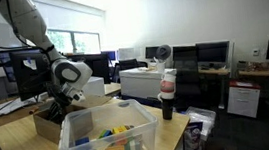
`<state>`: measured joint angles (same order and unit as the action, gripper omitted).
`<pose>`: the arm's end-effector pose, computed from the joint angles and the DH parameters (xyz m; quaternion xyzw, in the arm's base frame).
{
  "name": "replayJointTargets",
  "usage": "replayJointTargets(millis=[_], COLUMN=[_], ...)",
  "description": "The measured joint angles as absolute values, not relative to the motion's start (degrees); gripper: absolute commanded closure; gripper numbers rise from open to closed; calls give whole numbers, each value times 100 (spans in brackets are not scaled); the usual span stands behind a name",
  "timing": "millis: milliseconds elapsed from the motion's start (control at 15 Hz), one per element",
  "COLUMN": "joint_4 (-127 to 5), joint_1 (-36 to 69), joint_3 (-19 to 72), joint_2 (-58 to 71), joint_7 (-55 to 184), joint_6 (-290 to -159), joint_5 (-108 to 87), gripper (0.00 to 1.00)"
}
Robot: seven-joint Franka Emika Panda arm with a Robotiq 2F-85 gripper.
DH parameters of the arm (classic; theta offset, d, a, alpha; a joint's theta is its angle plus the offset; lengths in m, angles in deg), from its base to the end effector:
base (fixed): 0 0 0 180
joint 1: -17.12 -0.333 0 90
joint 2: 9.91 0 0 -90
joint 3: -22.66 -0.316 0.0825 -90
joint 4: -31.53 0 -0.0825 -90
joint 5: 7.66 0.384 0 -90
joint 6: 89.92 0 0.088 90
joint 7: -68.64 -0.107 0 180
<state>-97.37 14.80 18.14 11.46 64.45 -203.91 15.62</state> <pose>0.4599 0.0820 0.1701 -0.9311 0.1119 0.3202 0.1337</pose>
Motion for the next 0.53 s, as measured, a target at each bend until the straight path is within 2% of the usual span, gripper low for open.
replayJointTargets(millis=[533], joint_4=[-9744], joint_1=[1478], joint_3=[1930], joint_2=[509], joint_7=[5900], joint_6=[-19896], joint_5=[1552], gripper=[89])
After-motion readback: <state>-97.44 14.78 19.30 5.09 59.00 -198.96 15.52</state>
